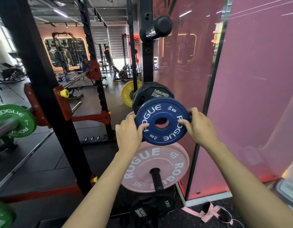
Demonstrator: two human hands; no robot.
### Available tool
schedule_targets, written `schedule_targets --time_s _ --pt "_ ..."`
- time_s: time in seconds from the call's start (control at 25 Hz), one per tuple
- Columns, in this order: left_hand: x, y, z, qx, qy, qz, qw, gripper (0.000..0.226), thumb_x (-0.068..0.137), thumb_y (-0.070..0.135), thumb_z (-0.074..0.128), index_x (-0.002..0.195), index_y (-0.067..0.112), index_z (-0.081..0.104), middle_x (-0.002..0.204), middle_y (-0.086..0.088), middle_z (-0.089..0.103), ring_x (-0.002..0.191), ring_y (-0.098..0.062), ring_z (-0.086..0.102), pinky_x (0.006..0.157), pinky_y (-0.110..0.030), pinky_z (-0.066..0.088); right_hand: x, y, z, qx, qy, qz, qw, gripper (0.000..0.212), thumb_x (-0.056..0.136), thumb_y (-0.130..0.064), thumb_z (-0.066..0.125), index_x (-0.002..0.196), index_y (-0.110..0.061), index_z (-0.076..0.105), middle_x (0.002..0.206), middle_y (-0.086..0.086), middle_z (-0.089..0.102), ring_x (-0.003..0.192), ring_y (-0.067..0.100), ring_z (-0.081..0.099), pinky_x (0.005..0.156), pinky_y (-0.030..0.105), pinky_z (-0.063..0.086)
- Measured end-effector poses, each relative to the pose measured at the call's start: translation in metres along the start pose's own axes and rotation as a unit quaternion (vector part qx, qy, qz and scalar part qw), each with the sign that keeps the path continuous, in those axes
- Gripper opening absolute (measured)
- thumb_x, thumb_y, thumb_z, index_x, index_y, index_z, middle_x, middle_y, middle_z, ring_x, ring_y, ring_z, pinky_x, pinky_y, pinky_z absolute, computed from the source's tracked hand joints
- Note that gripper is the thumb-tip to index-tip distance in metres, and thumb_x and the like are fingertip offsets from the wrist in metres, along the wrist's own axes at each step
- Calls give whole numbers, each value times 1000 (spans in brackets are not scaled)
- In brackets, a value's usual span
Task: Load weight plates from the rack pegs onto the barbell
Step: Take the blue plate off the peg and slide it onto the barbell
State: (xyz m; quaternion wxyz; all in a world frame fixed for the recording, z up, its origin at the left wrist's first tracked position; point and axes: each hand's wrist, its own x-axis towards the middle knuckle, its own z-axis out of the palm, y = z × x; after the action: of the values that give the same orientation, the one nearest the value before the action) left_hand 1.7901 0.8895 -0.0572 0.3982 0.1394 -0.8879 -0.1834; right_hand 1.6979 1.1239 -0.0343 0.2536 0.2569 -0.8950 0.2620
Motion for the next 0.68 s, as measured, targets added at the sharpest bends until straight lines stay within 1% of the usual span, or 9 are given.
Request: schedule_targets --time_s 0.12,0.2,0.32,0.4,0.48,0.56,0.68 --pt "-30 -8 -12 37 -26 17 999 54 89 62 54 112 13 60 92 -3 66 86 -25 57 77 -39 33 -39 -9 -7 -20 -11 22 999 46 88 -61 48 108 -19 44 93 4 61 83 27 57 67 42 49" --pt "-52 -13 -23 34 -44 23 998 53 88 62 56 112 14 60 91 -2 65 87 -24 56 76 -37 29 -71 -17 -9 -33 -20 37 999 45 89 -60 48 106 -19 43 93 5 61 81 28 57 65 41 49" --pt "-74 -17 -45 27 -49 33 998 53 87 61 58 113 15 61 95 -1 66 89 -24 55 76 -36 25 -108 -33 -13 -38 -20 47 998 47 89 -59 47 109 -17 44 99 8 63 88 30 60 67 40 50" --pt "-87 -20 -65 35 -45 38 998 53 87 62 57 112 15 61 94 -1 66 90 -25 55 76 -37 25 -127 -48 -21 -39 -10 36 999 47 90 -58 48 110 -15 46 99 9 63 87 30 60 65 39 49" --pt "-101 -24 -93 46 -36 32 998 54 86 63 56 111 16 61 93 -3 65 89 -26 55 76 -39 27 -142 -69 -30 -34 1 20 999 47 90 -57 49 108 -14 46 95 8 62 82 30 59 60 36 44" --pt "-118 -27 -122 57 -18 17 998 55 86 64 56 111 15 61 94 -4 66 91 -28 55 79 -41 30 -153 -90 -40 -28 6 3 1000 47 90 -58 49 108 -15 46 93 6 60 80 28 57 60 34 39" --pt "-151 -34 -168 67 9 -16 998 55 85 65 56 110 16 60 94 -3 66 92 -27 56 82 -43 32 -171 -121 -50 3 -2 -34 999 44 89 -59 49 106 -18 44 92 4 59 81 27 56 63 37 44"
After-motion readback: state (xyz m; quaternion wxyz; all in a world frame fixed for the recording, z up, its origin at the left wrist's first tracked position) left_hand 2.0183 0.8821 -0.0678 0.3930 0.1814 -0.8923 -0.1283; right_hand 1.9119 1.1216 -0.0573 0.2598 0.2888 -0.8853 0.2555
